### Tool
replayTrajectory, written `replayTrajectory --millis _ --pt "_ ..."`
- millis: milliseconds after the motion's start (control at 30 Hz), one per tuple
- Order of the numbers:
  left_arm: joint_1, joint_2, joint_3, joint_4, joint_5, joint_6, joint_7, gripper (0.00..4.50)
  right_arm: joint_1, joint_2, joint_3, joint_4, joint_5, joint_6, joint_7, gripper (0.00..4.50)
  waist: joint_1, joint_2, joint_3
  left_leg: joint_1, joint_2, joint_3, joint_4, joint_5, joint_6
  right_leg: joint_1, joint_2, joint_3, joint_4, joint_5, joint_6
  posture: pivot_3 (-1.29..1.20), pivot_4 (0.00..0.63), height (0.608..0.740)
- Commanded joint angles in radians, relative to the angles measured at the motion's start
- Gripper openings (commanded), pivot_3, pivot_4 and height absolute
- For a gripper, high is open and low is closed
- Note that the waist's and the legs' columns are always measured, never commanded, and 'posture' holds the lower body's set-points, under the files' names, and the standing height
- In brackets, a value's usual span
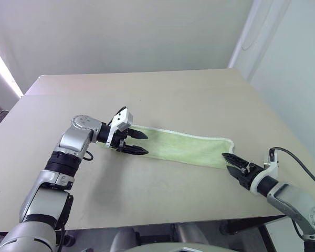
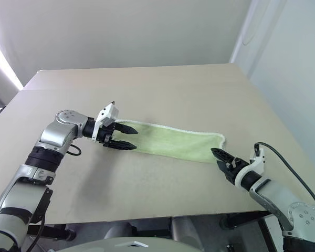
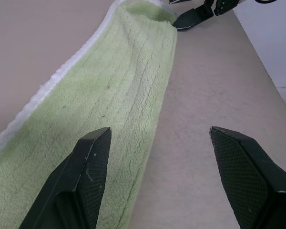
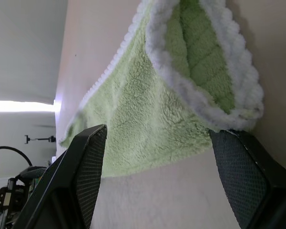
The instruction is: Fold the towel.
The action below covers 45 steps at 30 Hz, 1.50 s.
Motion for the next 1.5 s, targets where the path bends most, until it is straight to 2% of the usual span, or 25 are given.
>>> replayTrajectory --millis 33,267,967,1500 --pt "0.002 0.022 0.016 -0.013 -0.003 -0.012 0.001 3.48 0.015 -0.011 -0.02 -0.015 0.003 -0.007 0.018 3.56 0.001 0.0 0.0 0.0 0.0 0.0 0.0 0.0 0.0 0.0 0.0 0.0 0.0 0.0 0.0 0.0 0.0 0.712" --pt "0.011 0.02 0.014 -0.015 -0.003 -0.019 0.016 3.48 0.095 -0.043 -0.052 -0.035 0.04 -0.009 0.032 3.56 0.004 0.0 0.0 -0.001 0.0 0.0 0.0 0.0 0.0 0.0 0.0 0.0 -0.001 0.0 0.0 0.0 0.0 0.712" --pt "-0.003 0.016 0.003 0.027 0.011 -0.035 0.012 3.48 0.149 -0.03 -0.091 -0.004 -0.026 -0.058 0.059 3.56 0.015 0.0 -0.001 -0.002 0.0 -0.001 0.003 0.0 0.0 0.001 0.0 0.0 -0.001 0.0 0.0 0.0 0.0 0.712" --pt "-0.022 -0.008 -0.005 0.088 0.034 -0.068 -0.002 3.48 0.235 -0.011 -0.098 -0.108 -0.016 -0.101 0.047 3.56 0.029 0.0 -0.002 -0.003 -0.001 -0.002 0.003 0.0 0.0 0.001 0.0 0.0 -0.001 0.0 0.0 0.0 0.0 0.712"
